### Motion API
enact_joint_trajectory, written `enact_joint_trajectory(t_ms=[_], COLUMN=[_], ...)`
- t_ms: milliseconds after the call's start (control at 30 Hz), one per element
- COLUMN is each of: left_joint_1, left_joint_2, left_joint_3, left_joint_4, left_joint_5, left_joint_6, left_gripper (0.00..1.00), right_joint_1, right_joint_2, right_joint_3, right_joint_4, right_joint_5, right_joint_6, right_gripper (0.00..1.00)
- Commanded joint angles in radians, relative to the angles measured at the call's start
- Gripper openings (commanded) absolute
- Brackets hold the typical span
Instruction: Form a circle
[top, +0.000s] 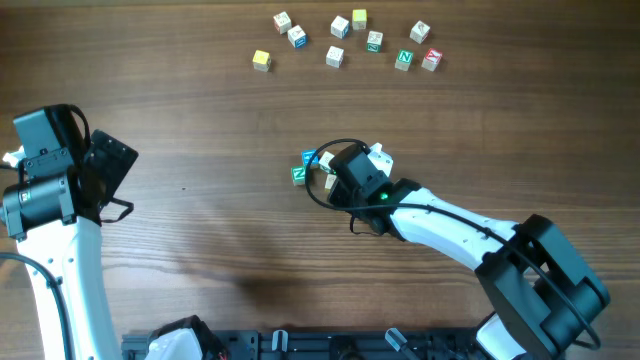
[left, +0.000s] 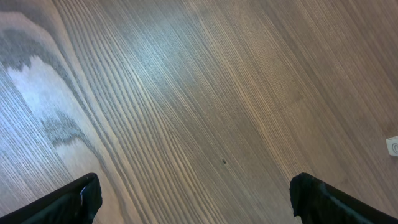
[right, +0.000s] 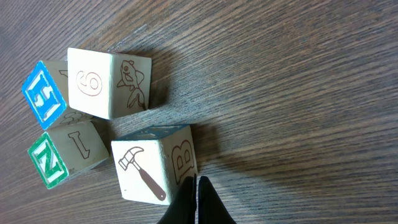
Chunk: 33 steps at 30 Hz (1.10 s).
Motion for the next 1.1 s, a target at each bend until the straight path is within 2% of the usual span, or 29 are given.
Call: enact_joint_trajectory(t_ms=[0,300,1067], left_joint_1=[0.007,0.007,0.007], left_joint_2=[0.003,0.003,0.003], left_joint_3=[0.007,0.007,0.007], left_joint_4=[0.002,0.002,0.002], left_joint_5=[-0.013,-0.013,-0.013], left_joint_6=[-0.013,-0.013,-0.013], left_gripper=[1.0,1.0,1.0], right_joint_1=[-0.002,0.0,0.0], right_joint_2=[0.018,0.018,0.018], right_joint_3=[-0.002,-0.002,-0.002], right_joint_4=[0.005,-0.034,0.033], right_joint_5=[-0.013,-0.179,-0.134], right_joint_6=[-0.014,-0.012,-0.036], right_gripper=[0.05,0.04,0.05])
